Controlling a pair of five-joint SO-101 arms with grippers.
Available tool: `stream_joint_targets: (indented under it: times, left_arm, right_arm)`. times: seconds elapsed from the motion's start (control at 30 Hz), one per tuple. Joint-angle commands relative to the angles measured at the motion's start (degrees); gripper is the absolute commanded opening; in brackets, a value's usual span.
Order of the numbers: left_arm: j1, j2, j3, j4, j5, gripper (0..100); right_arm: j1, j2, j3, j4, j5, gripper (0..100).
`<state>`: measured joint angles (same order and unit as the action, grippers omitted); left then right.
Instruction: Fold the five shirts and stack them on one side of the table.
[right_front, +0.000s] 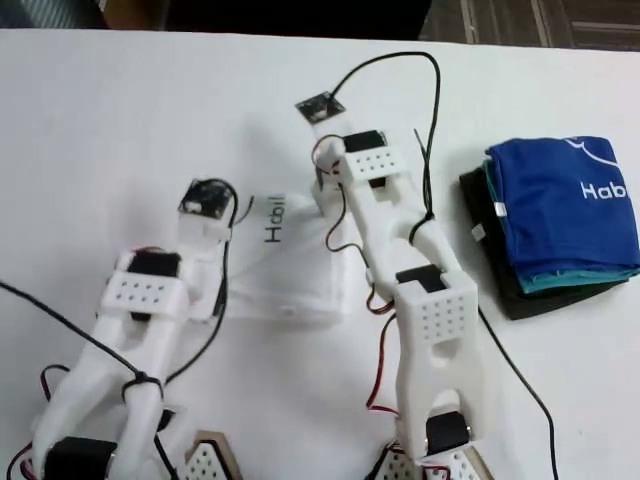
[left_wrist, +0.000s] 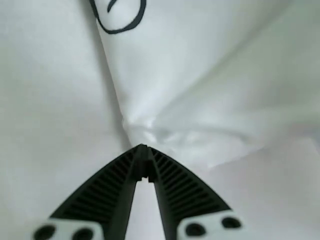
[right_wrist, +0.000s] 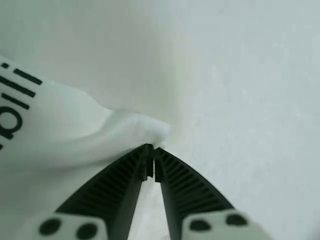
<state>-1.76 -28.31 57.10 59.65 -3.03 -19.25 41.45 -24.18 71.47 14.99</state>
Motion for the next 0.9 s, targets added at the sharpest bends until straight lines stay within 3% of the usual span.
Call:
stream_joint_targets:
  times: [0.0,0.4,0.53,0.77,0.87]
  left_arm:
    - [1.8,-1.9,2.4,-3.7,-0.3,2]
    - [2.2,-2.4,5.5,-4.0,-0.4,2]
    - [2.1,-2.5,3.6,-3.7,-0.4,2]
    - [2.1,-2.5,-10.4,6.9,-0.4,2]
    - [2.1,-2.5,-15.3,10.8,-0.4,2]
  right_arm:
    - [1.0,-0.5,-2.6,0.0,-0.1,2.2]
    - [4.9,-0.7,-3.5,-1.1,0.4,2.2]
    - [4.4,-2.2,-6.0,3.6,0.4,2.2]
    - [2.1,-6.5,-18.4,10.2,0.5,2.8]
    - [0.0,-6.5,-20.4,10.7,2.5,9.1]
